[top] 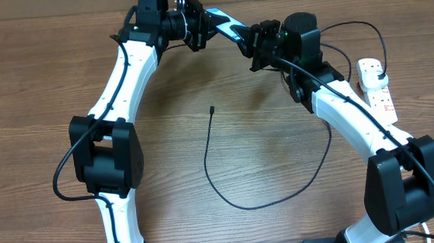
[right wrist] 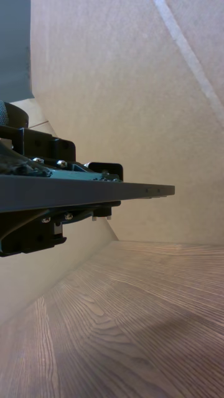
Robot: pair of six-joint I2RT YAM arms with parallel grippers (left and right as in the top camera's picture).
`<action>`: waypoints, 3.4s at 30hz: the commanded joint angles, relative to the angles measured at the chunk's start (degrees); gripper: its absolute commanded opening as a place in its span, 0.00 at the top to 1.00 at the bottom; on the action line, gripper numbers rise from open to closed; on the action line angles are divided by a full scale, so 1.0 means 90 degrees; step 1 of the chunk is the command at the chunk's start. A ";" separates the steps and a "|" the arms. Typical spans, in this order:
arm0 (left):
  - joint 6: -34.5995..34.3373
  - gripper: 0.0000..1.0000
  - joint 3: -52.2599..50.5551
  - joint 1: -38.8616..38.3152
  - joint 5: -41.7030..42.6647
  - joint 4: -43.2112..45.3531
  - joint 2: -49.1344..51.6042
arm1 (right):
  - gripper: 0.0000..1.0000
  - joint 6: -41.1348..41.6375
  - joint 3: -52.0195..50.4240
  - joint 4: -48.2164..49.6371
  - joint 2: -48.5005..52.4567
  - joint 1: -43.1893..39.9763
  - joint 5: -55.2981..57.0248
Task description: Plug charger to phone and switch on socket
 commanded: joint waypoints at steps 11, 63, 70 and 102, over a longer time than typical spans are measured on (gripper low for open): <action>0.0374 0.96 0.0117 -0.0092 -0.0085 0.0005 -0.0032 | 0.72 -0.0143 0.0129 0.0039 -0.0313 0.0146 -0.0221; 1.0567 0.96 0.0117 0.1435 0.2463 -0.6849 -0.0034 | 0.36 -0.9658 0.0129 -0.6708 -0.0313 -0.1591 -0.1314; 1.1582 0.96 0.0117 0.1707 0.2516 -0.8177 -0.0034 | 0.36 -0.9700 0.0129 -0.6693 -0.0313 -0.0986 -0.0993; 1.0644 0.96 0.0117 0.2300 0.1809 -0.7543 -0.0034 | 0.48 -0.7844 0.0121 -0.4512 -0.0301 0.0821 0.0425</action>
